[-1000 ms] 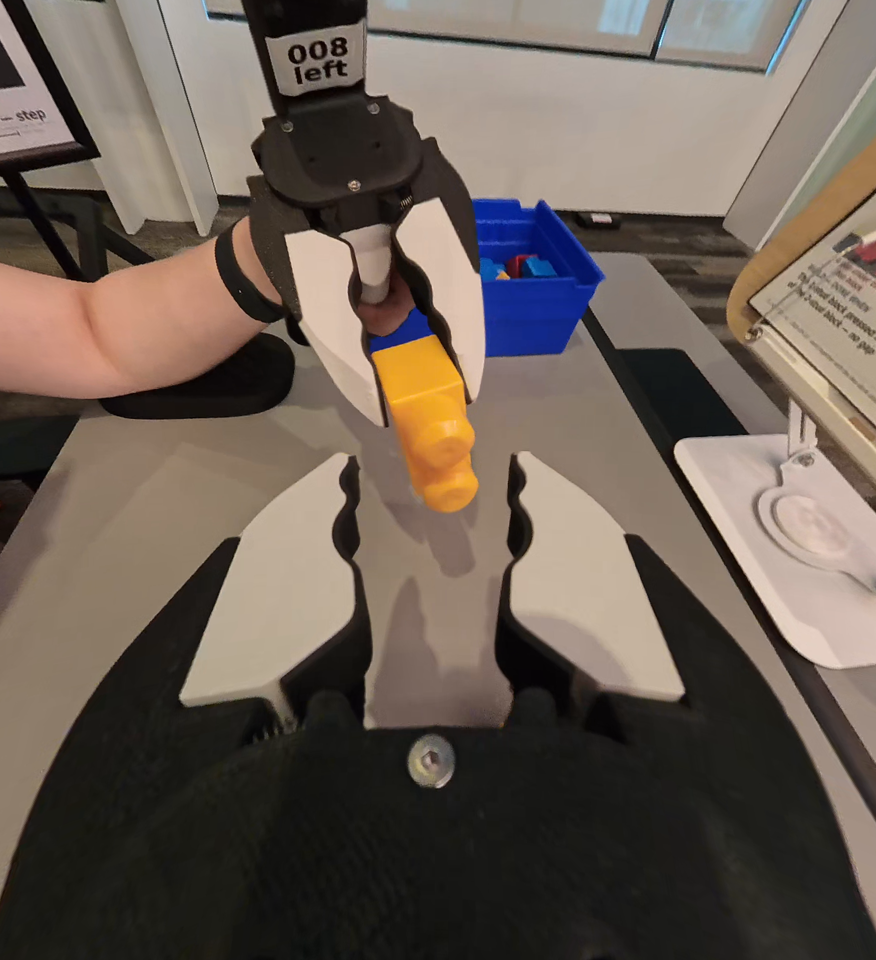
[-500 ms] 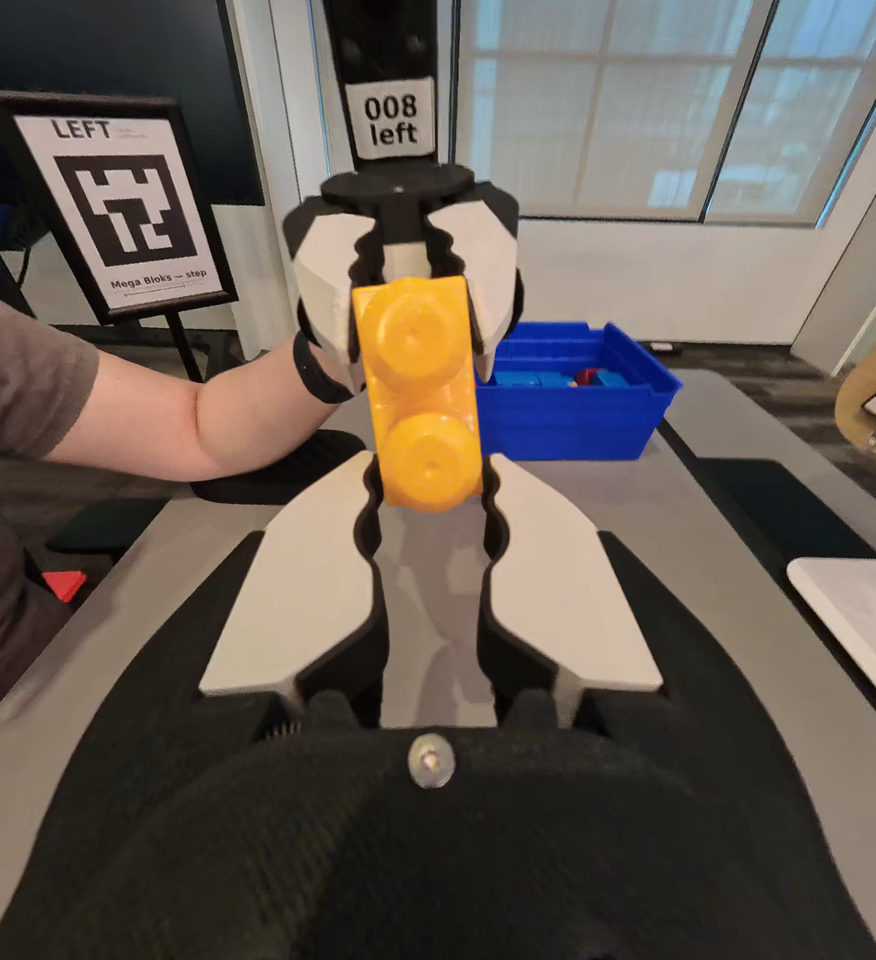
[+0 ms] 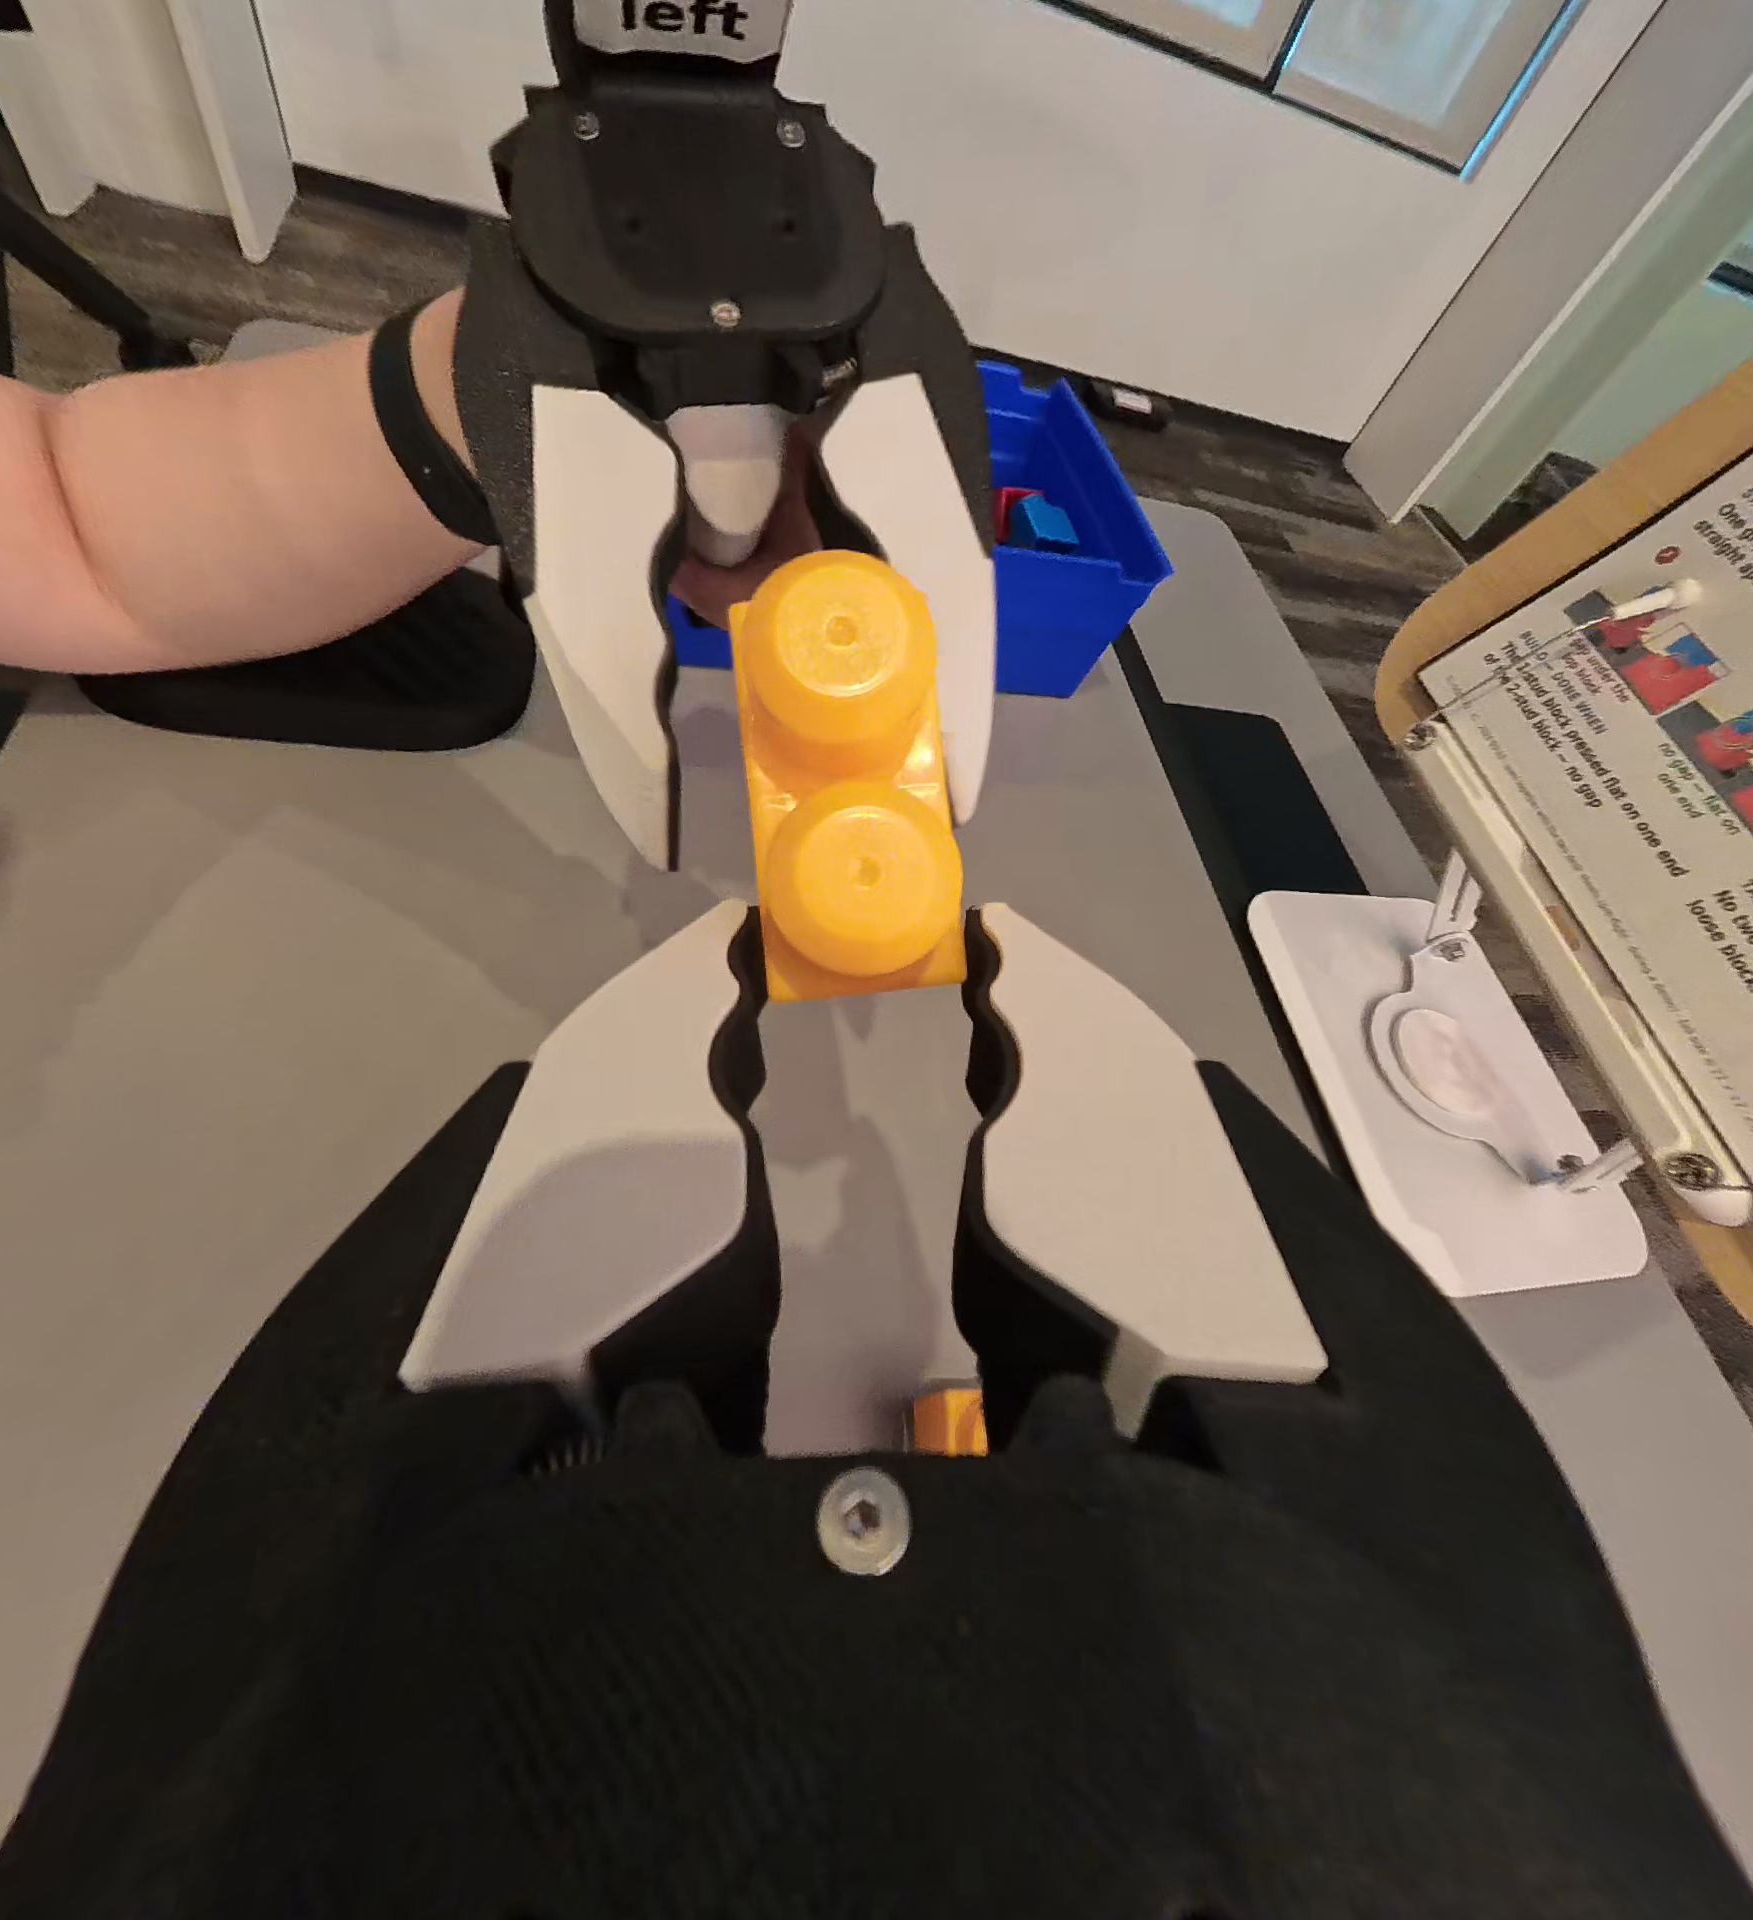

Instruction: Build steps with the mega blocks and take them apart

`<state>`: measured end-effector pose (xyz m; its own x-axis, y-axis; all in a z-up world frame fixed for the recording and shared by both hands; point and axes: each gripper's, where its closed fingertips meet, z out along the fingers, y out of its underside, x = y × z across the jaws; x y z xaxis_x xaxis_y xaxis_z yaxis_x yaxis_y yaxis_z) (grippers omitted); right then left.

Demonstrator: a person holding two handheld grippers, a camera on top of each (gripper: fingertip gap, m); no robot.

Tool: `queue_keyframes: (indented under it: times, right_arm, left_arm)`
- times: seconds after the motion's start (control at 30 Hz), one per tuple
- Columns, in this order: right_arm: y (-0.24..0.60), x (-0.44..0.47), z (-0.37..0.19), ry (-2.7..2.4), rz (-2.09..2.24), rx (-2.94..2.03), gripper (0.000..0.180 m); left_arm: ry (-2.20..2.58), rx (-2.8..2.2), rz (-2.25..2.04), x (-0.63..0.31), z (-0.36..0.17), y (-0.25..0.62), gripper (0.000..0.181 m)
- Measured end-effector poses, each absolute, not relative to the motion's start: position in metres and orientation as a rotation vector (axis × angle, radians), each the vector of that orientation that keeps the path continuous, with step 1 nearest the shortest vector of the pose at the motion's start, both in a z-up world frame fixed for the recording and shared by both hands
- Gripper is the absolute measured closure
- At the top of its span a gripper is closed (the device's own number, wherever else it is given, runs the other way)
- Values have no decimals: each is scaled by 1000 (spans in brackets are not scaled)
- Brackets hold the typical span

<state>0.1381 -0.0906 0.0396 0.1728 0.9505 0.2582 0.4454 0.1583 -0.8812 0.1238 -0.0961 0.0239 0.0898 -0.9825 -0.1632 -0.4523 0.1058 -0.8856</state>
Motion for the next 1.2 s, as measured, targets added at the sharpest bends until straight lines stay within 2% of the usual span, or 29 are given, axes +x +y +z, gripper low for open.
queue_keyframes:
  times: [0.13,0.33,0.4,0.8,1.2]
  right_arm:
    - [-95,135,33,-1478,632,-1460,142]
    - [-98,132,22,-1538,566,-1480,142]
    - [-97,131,23,-1529,547,-1476,142]
    - [-103,133,44,-1484,653,-1344,144]
    - [-101,134,43,-1467,660,-1420,144]
  left_arm:
    - [1548,-1436,-730,129,19,-101,133]
    - [1552,-1423,-691,129,19,-100,130]
    - [1558,-1410,-695,129,20,-101,141]
    - [1508,-1366,-798,127,38,-106,142]
    - [1482,-1406,-765,130,33,-100,139]
